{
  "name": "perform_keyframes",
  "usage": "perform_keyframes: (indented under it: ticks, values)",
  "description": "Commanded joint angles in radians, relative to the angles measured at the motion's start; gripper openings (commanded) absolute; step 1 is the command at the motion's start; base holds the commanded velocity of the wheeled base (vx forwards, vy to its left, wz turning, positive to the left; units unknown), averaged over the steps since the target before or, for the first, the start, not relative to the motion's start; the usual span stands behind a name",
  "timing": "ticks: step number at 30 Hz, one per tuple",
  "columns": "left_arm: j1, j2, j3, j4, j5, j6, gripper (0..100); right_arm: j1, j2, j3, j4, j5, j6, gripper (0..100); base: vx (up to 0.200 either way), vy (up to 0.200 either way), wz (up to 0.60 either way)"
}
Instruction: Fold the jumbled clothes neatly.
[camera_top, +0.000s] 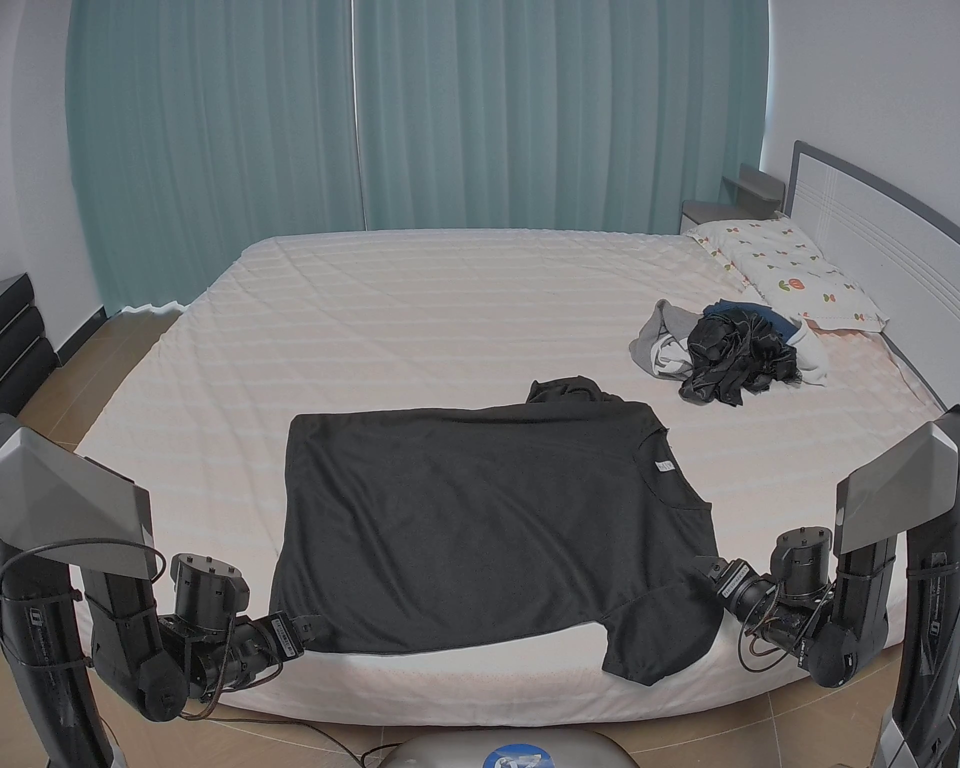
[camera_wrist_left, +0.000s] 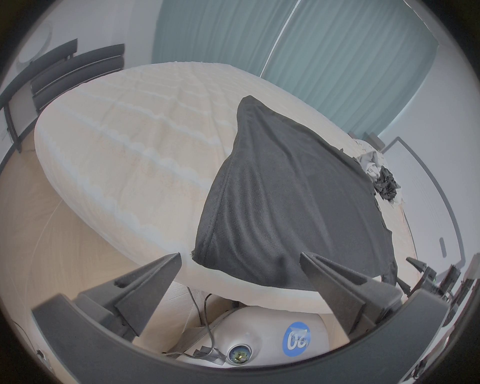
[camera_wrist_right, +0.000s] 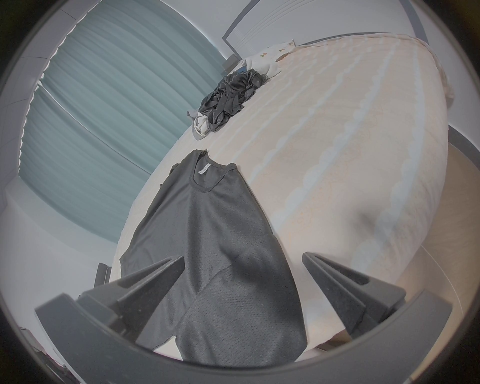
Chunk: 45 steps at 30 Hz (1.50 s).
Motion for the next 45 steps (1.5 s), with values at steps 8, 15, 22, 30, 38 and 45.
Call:
perform_keyframes:
  ticks: [8, 15, 22, 30, 38, 45]
  values:
    - [-0.004, 0.061, -0.041, 0.002, 0.0, -0.025, 100, 0.0, 0.006, -0.005, -0.009, 0.002, 0.002, 100, 0.0, 0.0, 0.0]
    - [0.007, 0.075, -0.049, 0.002, 0.002, -0.02, 0, 0.0, 0.006, -0.005, -0.009, 0.002, 0.002, 100, 0.0, 0.0, 0.0]
    - [0.016, 0.077, -0.003, 0.0, 0.109, 0.084, 0, 0.0, -0.002, 0.012, -0.009, -0.001, -0.007, 100, 0.0, 0.0, 0.0]
    - [0.022, 0.05, 0.032, 0.0, 0.17, 0.125, 0, 0.002, -0.003, 0.045, -0.009, 0.017, -0.051, 100, 0.0, 0.0, 0.0]
    - [0.054, 0.047, 0.031, -0.001, 0.198, 0.147, 0, 0.028, -0.005, 0.084, -0.009, 0.115, -0.047, 100, 0.0, 0.0, 0.0]
    - [0.051, 0.05, 0.023, -0.001, 0.197, 0.147, 0, 0.062, 0.018, 0.071, -0.009, 0.126, -0.045, 100, 0.0, 0.0, 0.0]
